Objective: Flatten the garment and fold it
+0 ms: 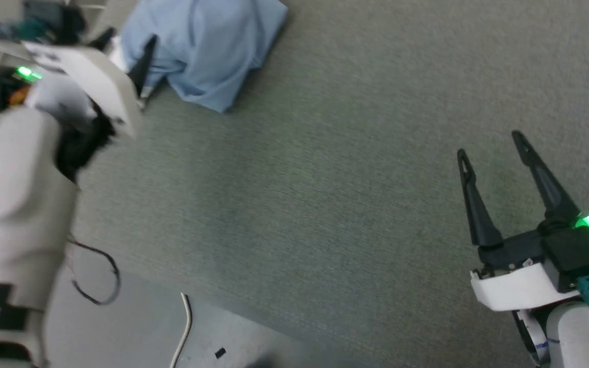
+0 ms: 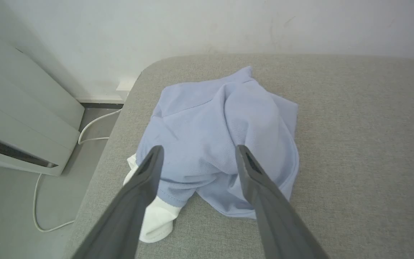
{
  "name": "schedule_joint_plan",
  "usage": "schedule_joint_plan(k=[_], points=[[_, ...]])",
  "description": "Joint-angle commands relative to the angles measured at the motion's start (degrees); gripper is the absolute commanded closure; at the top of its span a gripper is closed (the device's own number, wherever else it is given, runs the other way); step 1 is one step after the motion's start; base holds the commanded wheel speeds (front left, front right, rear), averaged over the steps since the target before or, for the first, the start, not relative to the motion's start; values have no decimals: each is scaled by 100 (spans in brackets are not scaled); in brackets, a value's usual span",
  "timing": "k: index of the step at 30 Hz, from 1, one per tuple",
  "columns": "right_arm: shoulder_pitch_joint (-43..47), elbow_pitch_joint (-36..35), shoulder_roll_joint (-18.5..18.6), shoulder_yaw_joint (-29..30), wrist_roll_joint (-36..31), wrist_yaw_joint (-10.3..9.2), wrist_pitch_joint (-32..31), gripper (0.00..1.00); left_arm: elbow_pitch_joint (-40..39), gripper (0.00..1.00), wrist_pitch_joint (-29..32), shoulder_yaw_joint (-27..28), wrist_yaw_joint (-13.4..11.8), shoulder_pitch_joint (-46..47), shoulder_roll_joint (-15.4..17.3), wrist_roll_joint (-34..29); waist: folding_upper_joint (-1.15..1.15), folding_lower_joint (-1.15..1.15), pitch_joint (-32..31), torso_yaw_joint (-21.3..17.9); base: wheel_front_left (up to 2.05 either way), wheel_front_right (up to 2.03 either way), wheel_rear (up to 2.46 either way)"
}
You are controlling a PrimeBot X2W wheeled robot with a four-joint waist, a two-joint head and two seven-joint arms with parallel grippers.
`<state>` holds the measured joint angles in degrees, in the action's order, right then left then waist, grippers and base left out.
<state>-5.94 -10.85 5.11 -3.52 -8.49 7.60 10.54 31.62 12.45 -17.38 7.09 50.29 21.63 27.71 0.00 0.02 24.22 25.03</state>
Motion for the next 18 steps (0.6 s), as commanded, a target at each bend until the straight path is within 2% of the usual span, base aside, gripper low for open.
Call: schedule_joint_plan(k=[1, 4, 7, 12, 15, 16, 17, 18], points=[[-113, -107, 16, 16, -31, -11, -13, 0, 127, 0, 167, -53, 38, 235, 173, 196, 0, -2, 892, -706, 0, 0, 0], [-216, -317, -12, 36, -51, -11, -24, 0, 510, 0, 788, -325, 38, 688, 534, 658, 0, -2, 1125, -877, 0, 0, 0], [-252, -419, -40, 28, -63, -11, -30, 0, 778, 0, 1342, -470, 38, 949, 754, 1177, 0, -2, 1290, -1031, 0, 0, 0], [-268, -454, -88, 109, -96, -11, 12, 0, 979, 0, 2002, -650, 39, 1124, 979, 1937, 0, -2, 1443, -1181, 0, 0, 0], [-294, -427, -117, 161, -102, -11, 64, 0, 1069, 0, 2357, -823, 39, 1088, 1006, 2345, 0, -2, 1470, -1211, 0, 0, 0], [-304, -405, -124, 172, -105, -11, 78, 0, 1083, 62, 2476, -865, 39, 1058, 1000, 2497, 0, -2, 1464, -1215, 0, 0, 0], [-316, -378, -132, 177, -109, -11, 92, 0, 1072, 100, 2540, -904, 39, 1030, 1006, 2623, 0, -2, 1446, -1219, 0, 0, 0], [-327, -350, -140, 181, -109, -11, 108, 0, 1059, 100, 2515, -929, 39, 1008, 1029, 2710, 0, -2, 1416, -1223, 0, 0, 0]])
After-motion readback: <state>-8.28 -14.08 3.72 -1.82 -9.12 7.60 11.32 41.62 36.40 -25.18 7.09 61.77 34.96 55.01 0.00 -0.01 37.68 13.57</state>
